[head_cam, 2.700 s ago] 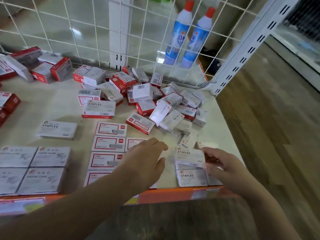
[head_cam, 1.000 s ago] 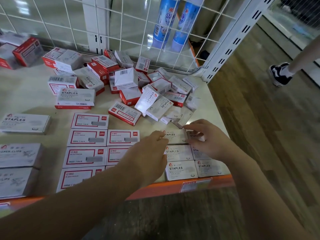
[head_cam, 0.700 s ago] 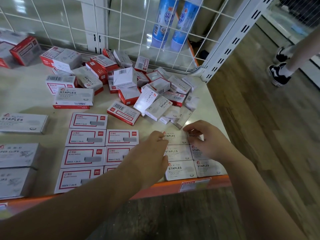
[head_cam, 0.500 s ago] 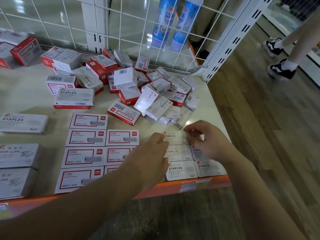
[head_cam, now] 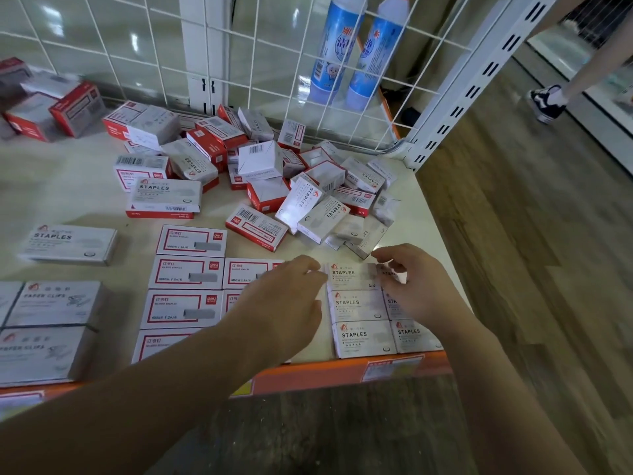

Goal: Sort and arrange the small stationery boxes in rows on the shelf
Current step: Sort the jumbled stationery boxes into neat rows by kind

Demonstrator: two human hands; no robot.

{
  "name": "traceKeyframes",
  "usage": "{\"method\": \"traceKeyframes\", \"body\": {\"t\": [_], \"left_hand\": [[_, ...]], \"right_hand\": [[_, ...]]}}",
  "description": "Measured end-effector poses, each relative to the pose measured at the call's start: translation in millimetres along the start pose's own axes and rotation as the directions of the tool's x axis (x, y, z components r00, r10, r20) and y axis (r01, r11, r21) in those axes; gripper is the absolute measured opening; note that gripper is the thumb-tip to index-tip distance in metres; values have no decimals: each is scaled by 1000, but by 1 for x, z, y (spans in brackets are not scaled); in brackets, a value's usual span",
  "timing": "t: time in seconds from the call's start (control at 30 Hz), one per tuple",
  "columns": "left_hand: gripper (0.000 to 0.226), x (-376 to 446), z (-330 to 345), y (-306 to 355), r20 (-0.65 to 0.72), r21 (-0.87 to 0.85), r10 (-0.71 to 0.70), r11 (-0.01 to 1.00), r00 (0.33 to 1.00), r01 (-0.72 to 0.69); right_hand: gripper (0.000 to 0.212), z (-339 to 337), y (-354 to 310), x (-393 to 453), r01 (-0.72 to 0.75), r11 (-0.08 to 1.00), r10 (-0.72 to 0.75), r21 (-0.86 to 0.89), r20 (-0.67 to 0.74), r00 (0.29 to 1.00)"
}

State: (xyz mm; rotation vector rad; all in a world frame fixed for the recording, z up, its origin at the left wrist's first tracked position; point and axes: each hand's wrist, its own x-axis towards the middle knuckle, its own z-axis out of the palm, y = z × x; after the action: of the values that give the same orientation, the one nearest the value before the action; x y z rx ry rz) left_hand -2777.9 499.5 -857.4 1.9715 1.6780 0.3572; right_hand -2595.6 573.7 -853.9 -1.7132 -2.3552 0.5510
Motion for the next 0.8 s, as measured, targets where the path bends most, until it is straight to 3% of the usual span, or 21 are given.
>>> {"method": "traceKeyframes", "body": {"t": [0.23, 0.53, 0.8], "left_hand": [[39, -16, -17, -24, -120, 10, -118, 993, 986, 120], [37, -38, -37, -65, -169, 120, -264, 951, 950, 285], [49, -44, -42, -80, -101, 123, -231, 962, 968, 242]], "right_hand": [[24, 7, -30, -1, 100, 991, -89, 88, -118, 989], [18, 38, -90, 10, 257, 958, -244, 128, -107, 964], [26, 57, -115, 32, 222, 974, -220, 50, -28, 975]]}}
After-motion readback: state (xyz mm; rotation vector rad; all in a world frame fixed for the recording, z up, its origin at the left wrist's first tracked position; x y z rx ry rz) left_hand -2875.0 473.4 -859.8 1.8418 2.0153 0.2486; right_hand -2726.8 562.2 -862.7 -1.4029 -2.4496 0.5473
